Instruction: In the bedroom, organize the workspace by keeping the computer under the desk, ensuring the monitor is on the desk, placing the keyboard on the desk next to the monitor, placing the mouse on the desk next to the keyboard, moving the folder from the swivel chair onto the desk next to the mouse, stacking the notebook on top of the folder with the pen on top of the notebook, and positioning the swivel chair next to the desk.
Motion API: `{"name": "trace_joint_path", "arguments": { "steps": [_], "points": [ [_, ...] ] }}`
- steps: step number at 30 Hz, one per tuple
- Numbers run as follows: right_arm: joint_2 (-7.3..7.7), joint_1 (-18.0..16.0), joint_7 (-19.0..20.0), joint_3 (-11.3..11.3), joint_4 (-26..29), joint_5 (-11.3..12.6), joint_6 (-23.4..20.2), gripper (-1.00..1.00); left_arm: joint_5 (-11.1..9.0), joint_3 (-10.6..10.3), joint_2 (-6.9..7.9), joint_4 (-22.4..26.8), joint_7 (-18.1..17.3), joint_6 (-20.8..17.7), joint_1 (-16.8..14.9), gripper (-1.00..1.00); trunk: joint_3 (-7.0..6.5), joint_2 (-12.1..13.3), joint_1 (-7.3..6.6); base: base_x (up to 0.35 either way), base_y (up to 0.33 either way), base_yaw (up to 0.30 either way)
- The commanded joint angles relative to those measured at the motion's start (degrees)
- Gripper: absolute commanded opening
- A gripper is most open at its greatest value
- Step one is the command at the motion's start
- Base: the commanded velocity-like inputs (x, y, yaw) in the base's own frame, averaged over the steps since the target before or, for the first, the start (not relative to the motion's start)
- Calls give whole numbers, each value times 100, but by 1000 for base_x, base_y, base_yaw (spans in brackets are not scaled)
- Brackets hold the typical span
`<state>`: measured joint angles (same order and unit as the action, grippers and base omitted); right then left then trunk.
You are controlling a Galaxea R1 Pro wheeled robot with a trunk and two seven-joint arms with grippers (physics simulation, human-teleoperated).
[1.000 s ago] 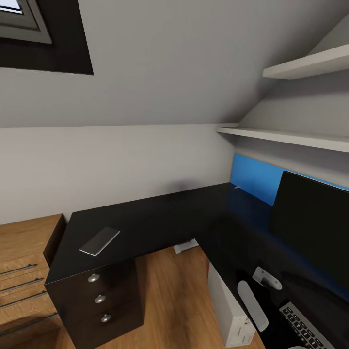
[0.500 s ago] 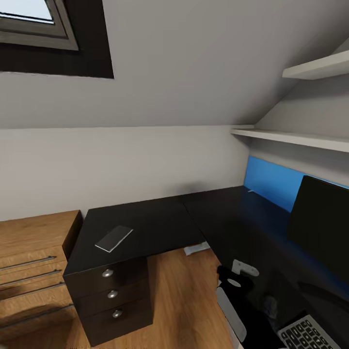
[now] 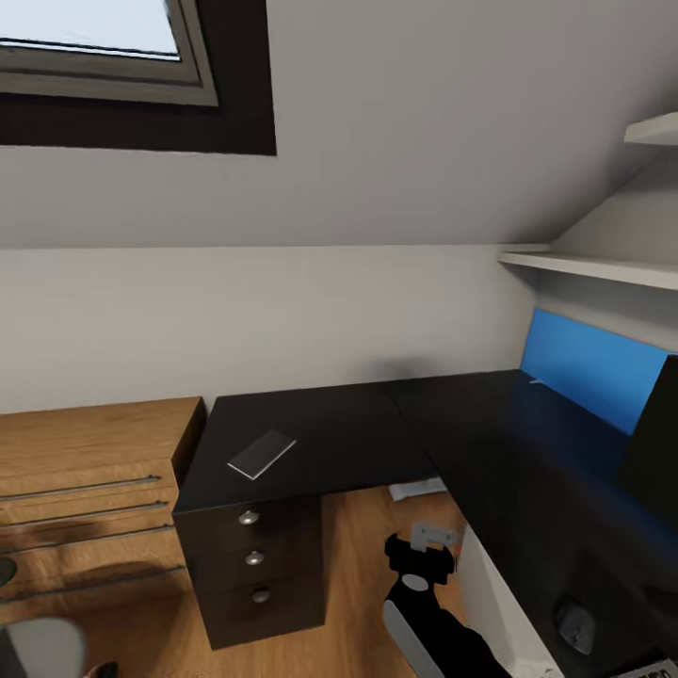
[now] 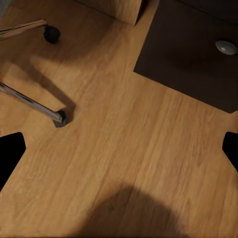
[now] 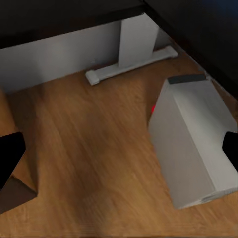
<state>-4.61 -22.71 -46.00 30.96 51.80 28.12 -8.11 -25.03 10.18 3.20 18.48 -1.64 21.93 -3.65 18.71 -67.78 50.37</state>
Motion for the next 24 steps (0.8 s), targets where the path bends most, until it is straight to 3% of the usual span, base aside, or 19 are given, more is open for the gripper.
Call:
{"name": "trace_joint_path", "arguments": {
  "steps": [1, 7, 15, 16, 18, 24],
  "points": [
    [-16, -6, -36, 23, -60, 15, -4, 100, -49, -6, 0, -10, -20, 14, -4, 100, 7, -5, 0, 0, 0, 278],
    [-135, -6, -18, 268, -631, 4, 627, 100, -47, -24, -20, -52, -21, -3, -4, 100, 7, -5, 0, 0, 0, 278],
    [-245, -6, -15, 750, -946, 27, 1021, 100, -42, -47, -120, -170, -16, -20, -4, 100, 7, -5, 0, 0, 0, 278],
    [-379, -6, 107, 856, -1606, 33, 1292, 100, -44, -45, -161, -181, -13, -20, -4, 100, 7, -5, 0, 0, 0, 278],
    [-457, -6, 354, 883, -2124, 34, 1643, 100, -45, -39, -174, -184, -12, -17, -4, 100, 7, -5, 0, 0, 0, 278],
    [-511, -6, 1054, 856, -3105, 71, 2497, 100, -53, -35, -183, -186, -12, -14, -4, 100, 7, -5, 0, 0, 0, 278]
  ]
}}
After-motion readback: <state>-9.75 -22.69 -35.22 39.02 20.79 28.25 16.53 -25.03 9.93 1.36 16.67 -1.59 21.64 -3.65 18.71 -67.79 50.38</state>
